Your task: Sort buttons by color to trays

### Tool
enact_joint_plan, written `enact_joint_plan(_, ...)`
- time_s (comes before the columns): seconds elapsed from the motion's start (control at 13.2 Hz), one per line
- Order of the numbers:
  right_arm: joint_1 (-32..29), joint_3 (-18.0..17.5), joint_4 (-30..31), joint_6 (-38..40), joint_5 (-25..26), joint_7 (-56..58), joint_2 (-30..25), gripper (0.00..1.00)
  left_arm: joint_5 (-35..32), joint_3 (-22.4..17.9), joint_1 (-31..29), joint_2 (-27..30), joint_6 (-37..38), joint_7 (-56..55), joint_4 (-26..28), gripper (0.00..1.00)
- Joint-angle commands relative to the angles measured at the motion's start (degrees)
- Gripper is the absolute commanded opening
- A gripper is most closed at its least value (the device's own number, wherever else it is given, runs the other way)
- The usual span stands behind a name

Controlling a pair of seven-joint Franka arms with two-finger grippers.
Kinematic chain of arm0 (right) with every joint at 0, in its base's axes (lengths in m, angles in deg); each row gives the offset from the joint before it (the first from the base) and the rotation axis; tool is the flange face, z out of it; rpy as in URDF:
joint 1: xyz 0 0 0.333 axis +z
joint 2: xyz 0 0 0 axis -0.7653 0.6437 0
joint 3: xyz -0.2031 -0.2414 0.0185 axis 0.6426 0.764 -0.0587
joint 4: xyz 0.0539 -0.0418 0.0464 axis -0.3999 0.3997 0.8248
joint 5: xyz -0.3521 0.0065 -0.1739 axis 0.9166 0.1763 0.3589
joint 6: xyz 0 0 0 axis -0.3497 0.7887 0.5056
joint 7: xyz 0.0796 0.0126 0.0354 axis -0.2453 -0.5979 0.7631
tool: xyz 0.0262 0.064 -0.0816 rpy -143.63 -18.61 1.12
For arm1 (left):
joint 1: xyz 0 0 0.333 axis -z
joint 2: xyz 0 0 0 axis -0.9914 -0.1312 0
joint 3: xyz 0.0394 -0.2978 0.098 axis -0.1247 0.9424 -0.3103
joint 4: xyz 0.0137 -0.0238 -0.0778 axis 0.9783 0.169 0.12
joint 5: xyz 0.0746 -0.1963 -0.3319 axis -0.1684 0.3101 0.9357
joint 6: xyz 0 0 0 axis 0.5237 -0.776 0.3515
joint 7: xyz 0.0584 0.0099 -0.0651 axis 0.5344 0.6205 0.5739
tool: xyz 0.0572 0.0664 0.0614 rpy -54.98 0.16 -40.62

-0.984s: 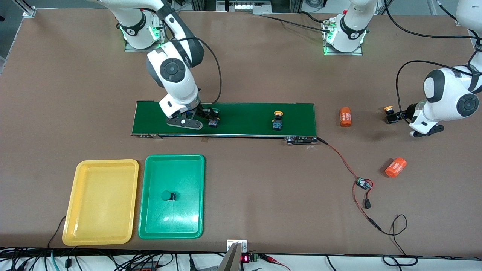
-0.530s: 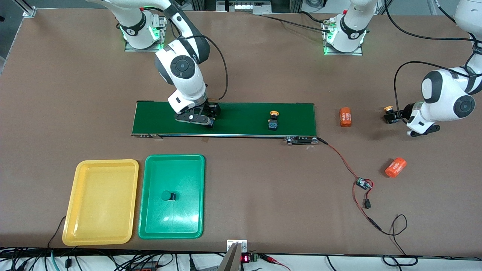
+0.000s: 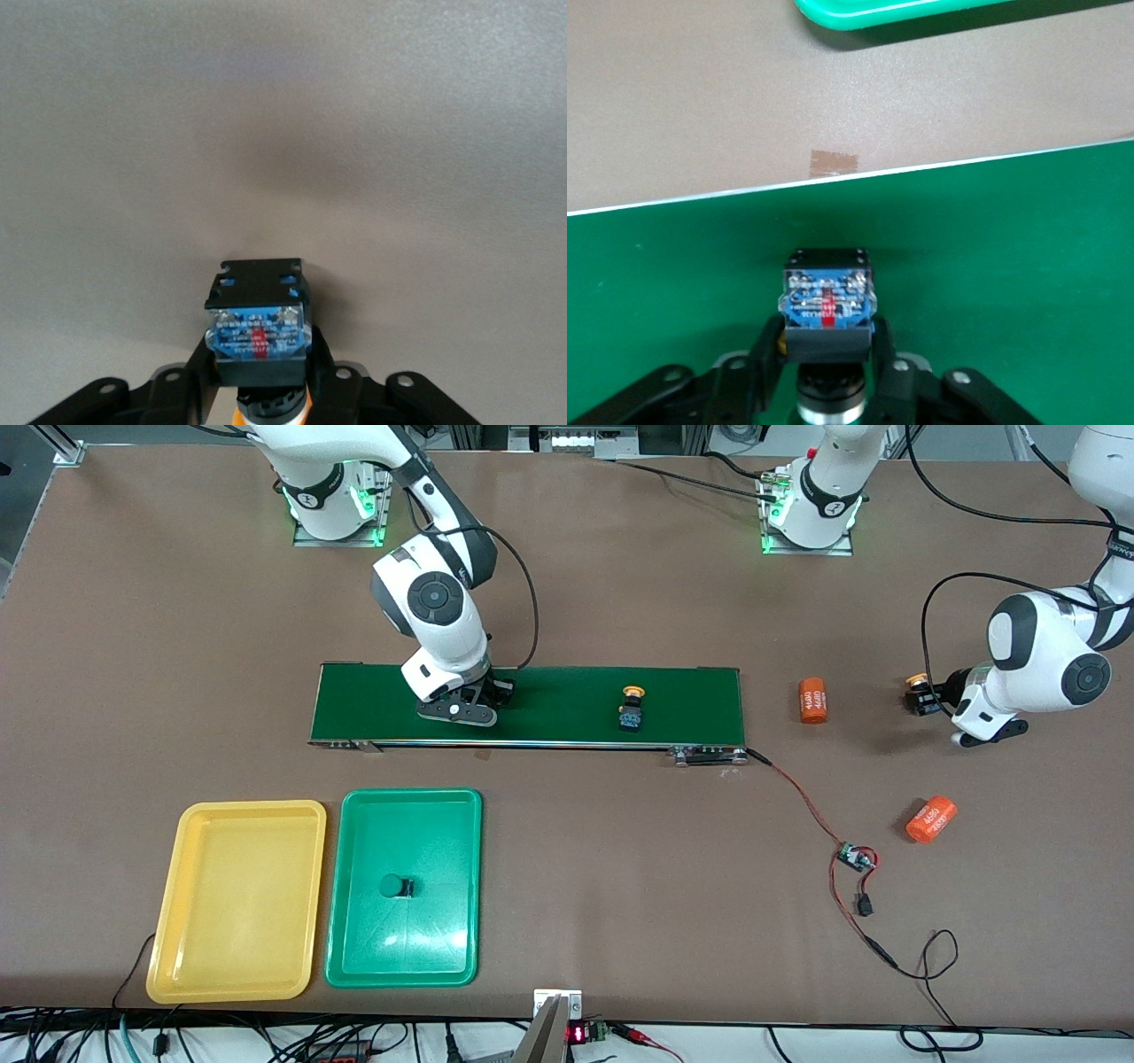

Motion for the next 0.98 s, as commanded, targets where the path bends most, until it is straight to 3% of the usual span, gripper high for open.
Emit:
enact_joint_plan(0.0,-0.35,0.3,0.12,-0.1,-0.5,0.66,-0.98,0.14,-1.21,0.83,-0.32,2.41,0.4,0.45,-0.59,0.16)
enact_joint_plan(0.23,-7.53,0.83,-1.45,3.49,-0.5,11.16,-4.76,0.12,-1.21,3.2,4.59,7.42,1.36,0.37,-3.05,0.14)
enact_joint_plan(0.53,-21.68,0.83,-12.94,16.49,-0.68,33.31,-3.98,0.12,-0.42,8.81,11.0,8.49,1.54,0.37,-8.85,0.1)
enact_joint_plan(0.76,-32.06,0.92,-17.53,17.49,-0.5,46.07,-0.65,0.12,0.54,11.38,19.68,8.31,1.63,-0.42,-8.34,0.05)
enact_joint_plan(0.91,-37.42,1.01,-20.95,17.22,-0.15,51.26,4.61,0.12,8.14,11.47,23.66,8.05,1.71,-0.51,-8.16,0.05)
